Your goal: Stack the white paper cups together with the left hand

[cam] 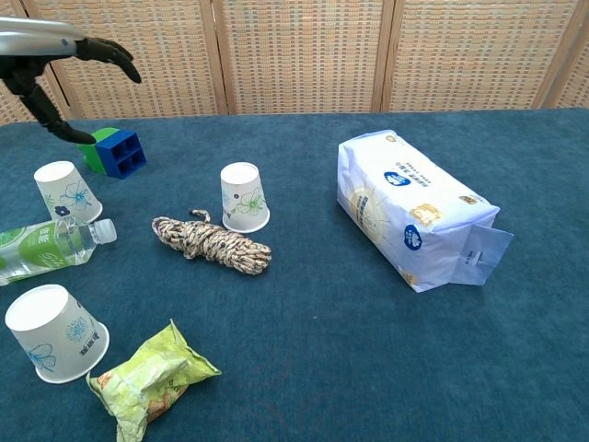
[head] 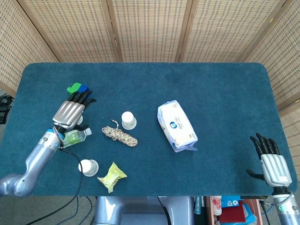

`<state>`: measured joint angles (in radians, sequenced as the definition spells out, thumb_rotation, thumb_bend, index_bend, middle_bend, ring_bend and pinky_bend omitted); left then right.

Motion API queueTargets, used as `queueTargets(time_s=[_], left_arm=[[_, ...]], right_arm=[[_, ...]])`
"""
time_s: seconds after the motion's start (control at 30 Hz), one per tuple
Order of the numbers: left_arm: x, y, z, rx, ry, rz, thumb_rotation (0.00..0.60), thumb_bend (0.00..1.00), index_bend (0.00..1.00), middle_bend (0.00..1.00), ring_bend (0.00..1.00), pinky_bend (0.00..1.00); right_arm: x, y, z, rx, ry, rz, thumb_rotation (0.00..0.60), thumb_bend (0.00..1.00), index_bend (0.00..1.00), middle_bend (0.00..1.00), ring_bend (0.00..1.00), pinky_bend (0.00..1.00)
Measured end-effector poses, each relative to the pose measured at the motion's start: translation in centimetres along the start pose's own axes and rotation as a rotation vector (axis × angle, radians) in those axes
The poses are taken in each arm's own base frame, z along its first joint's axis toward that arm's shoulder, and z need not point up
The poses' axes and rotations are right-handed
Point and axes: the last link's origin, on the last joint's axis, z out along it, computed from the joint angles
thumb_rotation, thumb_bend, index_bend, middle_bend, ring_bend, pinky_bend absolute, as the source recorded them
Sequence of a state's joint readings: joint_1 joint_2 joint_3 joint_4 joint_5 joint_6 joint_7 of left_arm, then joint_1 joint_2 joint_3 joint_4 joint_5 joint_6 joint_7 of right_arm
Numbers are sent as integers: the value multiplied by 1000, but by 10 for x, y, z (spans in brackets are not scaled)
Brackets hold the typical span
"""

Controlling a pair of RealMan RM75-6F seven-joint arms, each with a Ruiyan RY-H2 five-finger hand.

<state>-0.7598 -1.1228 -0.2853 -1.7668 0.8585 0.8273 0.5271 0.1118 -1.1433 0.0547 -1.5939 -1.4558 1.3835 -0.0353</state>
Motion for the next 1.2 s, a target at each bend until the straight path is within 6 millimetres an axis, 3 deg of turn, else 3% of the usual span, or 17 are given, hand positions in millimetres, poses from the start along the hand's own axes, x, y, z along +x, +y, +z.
queueTargets(time_s=[0.6, 0.97, 1.2], left_arm=[[-16, 63, 82, -18, -124, 134, 600, 265, 191, 0, 0, 0], [-18, 94, 104, -52, -159, 136, 600, 264, 190, 0, 0, 0], [-26, 103, 113, -44, -186, 155, 600, 265, 191, 0, 0, 0]], right_arm=[[-1, 11, 6, -33, -14, 30, 600, 0, 0, 0, 0, 0], [-2, 14, 7, -41, -17, 40, 600, 0, 0, 0, 0, 0], [0, 18, 8, -53, -14, 51, 600, 0, 0, 0, 0, 0]])
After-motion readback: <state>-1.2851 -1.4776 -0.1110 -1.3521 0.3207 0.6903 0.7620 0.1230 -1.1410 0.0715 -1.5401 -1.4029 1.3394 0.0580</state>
